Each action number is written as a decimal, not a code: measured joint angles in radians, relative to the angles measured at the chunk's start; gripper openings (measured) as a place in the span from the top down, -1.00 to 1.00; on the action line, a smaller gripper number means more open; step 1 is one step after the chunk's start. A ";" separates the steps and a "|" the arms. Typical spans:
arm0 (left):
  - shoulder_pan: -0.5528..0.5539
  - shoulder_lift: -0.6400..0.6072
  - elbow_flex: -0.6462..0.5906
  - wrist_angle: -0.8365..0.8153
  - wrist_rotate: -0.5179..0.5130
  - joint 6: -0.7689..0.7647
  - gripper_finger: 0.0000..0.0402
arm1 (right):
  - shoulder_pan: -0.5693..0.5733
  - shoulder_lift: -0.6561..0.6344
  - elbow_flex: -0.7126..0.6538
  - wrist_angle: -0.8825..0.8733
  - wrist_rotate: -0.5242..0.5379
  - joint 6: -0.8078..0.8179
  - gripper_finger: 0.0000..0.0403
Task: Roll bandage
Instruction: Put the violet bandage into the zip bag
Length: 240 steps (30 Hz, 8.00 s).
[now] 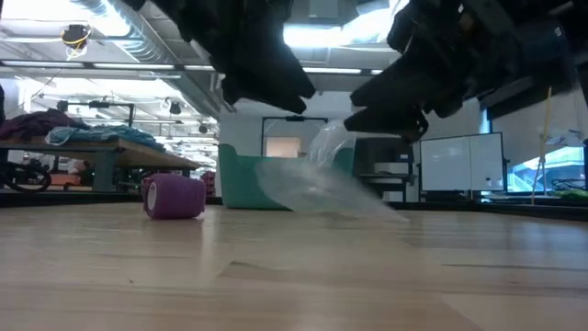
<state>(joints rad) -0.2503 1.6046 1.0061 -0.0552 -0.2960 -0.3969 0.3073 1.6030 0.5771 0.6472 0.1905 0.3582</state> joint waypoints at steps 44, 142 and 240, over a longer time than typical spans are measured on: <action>0.111 0.408 0.114 0.141 -0.008 0.152 0.25 | 0.079 -0.083 -0.019 -0.637 0.235 0.042 -0.13; 0.021 0.152 0.217 -0.114 -0.012 0.116 0.96 | 0.091 -0.011 0.195 -0.506 0.259 -0.787 -0.13; -0.300 -0.304 -0.166 -1.015 -0.537 -0.617 0.99 | -0.185 0.687 1.125 -0.468 -0.114 -0.627 0.95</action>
<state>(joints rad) -0.5500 1.3006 0.8402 -1.0699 -0.8326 -1.0137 0.1226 2.2898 1.7020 0.1793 0.0769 -0.2692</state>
